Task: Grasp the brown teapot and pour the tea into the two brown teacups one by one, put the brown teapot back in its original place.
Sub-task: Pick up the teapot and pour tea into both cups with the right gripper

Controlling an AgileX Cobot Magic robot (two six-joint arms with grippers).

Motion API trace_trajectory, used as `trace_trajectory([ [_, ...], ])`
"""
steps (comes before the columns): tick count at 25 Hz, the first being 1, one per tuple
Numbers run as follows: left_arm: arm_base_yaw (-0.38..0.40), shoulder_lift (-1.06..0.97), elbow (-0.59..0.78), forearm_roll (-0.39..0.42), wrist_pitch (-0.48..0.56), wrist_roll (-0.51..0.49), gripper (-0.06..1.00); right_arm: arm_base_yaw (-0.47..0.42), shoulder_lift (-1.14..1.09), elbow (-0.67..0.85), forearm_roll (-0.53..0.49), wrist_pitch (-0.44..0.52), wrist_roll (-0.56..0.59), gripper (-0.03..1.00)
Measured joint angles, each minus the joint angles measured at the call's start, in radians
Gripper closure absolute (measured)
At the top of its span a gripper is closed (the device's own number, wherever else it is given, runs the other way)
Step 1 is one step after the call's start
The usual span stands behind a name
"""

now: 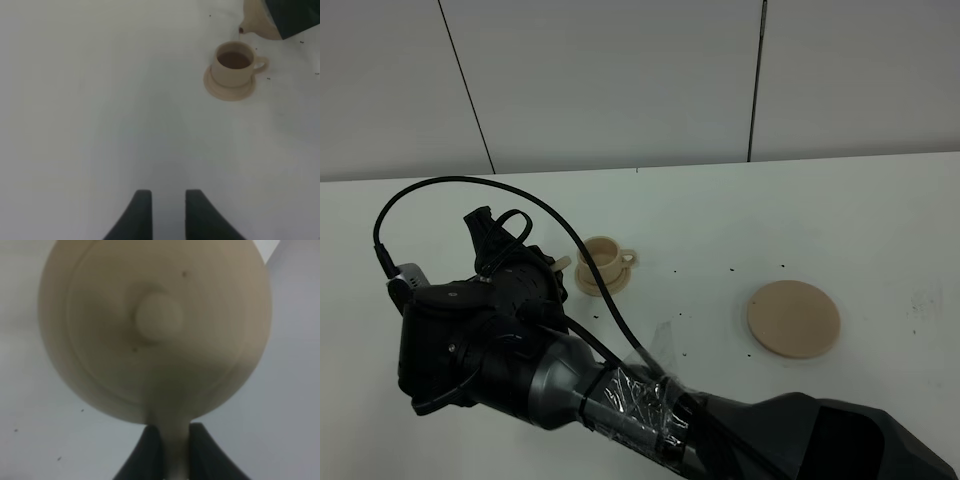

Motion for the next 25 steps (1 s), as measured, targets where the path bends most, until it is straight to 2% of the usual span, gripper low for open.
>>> trace_trajectory([
  [18,0.0,0.0,0.0,0.0,0.0,0.001,0.71,0.0,0.0,0.0,0.005,0.0,0.0,0.87],
  [25,0.0,0.0,0.0,0.0,0.0,0.0,0.71,0.0,0.0,0.0,0.05,0.0,-0.016,0.87],
])
